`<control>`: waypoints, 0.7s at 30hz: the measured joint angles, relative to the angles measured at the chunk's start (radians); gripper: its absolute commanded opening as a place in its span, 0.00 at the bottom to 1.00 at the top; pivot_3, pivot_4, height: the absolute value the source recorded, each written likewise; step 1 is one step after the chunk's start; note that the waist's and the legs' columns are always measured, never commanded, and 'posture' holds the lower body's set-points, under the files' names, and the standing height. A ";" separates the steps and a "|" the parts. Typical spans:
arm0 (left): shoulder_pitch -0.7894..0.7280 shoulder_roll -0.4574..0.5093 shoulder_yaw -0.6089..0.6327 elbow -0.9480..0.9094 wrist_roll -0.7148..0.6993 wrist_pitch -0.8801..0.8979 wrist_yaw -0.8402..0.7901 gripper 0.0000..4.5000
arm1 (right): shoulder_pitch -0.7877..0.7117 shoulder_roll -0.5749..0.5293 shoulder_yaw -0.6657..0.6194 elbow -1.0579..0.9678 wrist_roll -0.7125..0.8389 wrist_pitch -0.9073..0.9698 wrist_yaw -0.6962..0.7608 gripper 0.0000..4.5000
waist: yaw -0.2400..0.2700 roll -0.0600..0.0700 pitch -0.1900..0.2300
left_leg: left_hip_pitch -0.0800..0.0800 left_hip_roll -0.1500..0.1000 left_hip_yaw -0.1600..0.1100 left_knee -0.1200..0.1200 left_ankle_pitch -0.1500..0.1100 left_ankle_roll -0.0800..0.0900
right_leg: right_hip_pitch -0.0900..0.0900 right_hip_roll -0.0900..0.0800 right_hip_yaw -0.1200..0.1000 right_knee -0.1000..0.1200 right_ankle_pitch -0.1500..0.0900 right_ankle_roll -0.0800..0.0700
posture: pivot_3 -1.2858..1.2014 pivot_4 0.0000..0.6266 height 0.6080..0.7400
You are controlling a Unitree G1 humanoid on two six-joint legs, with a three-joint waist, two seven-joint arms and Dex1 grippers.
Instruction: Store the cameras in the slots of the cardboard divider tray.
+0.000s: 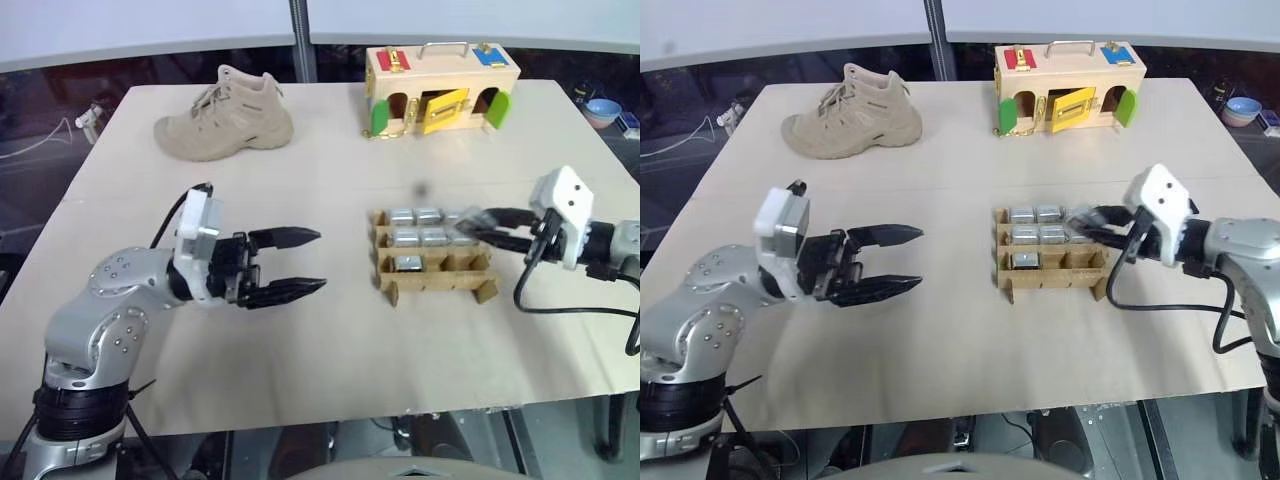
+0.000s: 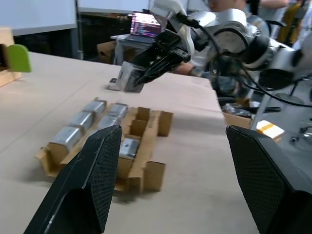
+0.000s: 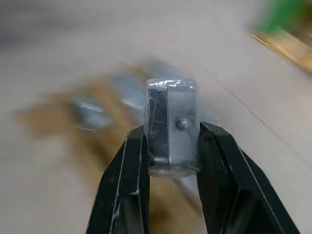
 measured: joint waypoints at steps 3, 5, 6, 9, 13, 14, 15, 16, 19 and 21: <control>0.012 0.000 0.002 -0.001 -0.011 0.001 0.006 0.79 | -0.002 0.004 0.081 0.050 -0.038 -0.099 0.062 0.17 | 0.008 -0.001 0.000 | -0.001 -0.001 0.000 0.000 0.000 0.000 | 0.000 -0.002 0.000 0.000 0.001 -0.002 | 0.52 0.24 1.00; 0.016 0.005 0.007 -0.003 -0.021 0.003 0.015 0.79 | -0.020 0.024 0.104 0.108 -0.071 -0.144 0.061 0.17 | 0.007 -0.001 0.001 | -0.002 -0.001 0.000 0.001 0.000 0.000 | 0.000 -0.002 0.000 -0.001 0.002 -0.004 | 0.52 0.24 1.00; 0.016 0.006 0.007 -0.004 -0.022 0.003 0.018 0.79 | -0.024 0.029 0.108 0.120 -0.078 -0.154 0.059 0.17 | 0.006 -0.001 0.001 | -0.002 -0.001 0.000 0.001 0.000 0.000 | 0.000 -0.002 0.000 -0.001 0.002 -0.004 | 0.52 0.24 1.00; 0.021 0.009 0.008 -0.022 -0.039 0.020 0.049 0.79 | -0.047 0.050 0.127 0.193 -0.115 -0.204 0.059 0.17 | 0.006 -0.001 0.001 | -0.002 -0.001 0.000 0.000 0.000 0.000 | 0.000 -0.002 0.000 -0.001 0.002 -0.004 | 0.52 0.24 1.00; 0.021 0.018 0.013 -0.047 -0.062 0.035 0.081 0.79 | -0.054 0.054 0.158 0.246 -0.153 -0.258 0.080 0.17 | 0.006 -0.001 0.001 | -0.002 -0.001 0.000 0.000 0.000 0.000 | 0.000 -0.002 -0.001 -0.001 0.002 -0.004 | 0.52 0.24 1.00; 0.021 0.022 0.013 -0.049 -0.067 0.039 0.088 0.79 | -0.053 0.051 0.161 0.251 -0.160 -0.273 0.090 0.17 | 0.006 -0.001 0.001 | -0.002 -0.001 0.000 0.000 0.000 0.000 | 0.000 -0.002 -0.001 -0.001 0.002 -0.004 | 0.52 0.24 1.00; 0.021 0.028 0.014 -0.053 -0.074 0.043 0.097 0.79 | -0.050 0.042 0.161 0.252 -0.167 -0.291 0.104 0.17 | 0.006 -0.001 0.001 | -0.002 -0.001 0.000 0.000 0.000 0.000 | 0.000 -0.002 -0.001 -0.001 0.002 -0.004 | 0.52 0.24 1.00; 0.021 0.030 0.014 -0.055 -0.077 0.044 0.101 0.79 | -0.048 0.037 0.162 0.252 -0.170 -0.299 0.112 0.17 | 0.006 -0.001 0.001 | -0.002 -0.001 0.000 0.000 0.000 0.000 | 0.000 -0.002 -0.001 -0.001 0.002 -0.004 | 0.52 0.24 1.00; 0.021 0.034 0.014 -0.064 -0.078 0.044 0.111 0.79 | -0.032 0.024 0.169 0.252 -0.181 -0.324 0.136 0.17 | 0.006 -0.001 0.001 | -0.002 -0.001 0.000 0.000 0.000 0.000 | 0.000 -0.002 -0.001 -0.001 0.002 -0.004 | 0.52 0.24 1.00; 0.019 0.034 0.014 -0.065 -0.078 0.045 0.122 0.79 | -0.032 0.021 0.174 0.255 -0.198 -0.353 0.141 0.17 | 0.006 -0.001 0.001 | -0.002 -0.001 0.000 0.000 0.000 0.000 | 0.000 -0.002 -0.001 -0.001 0.002 -0.004 | 0.52 0.24 1.00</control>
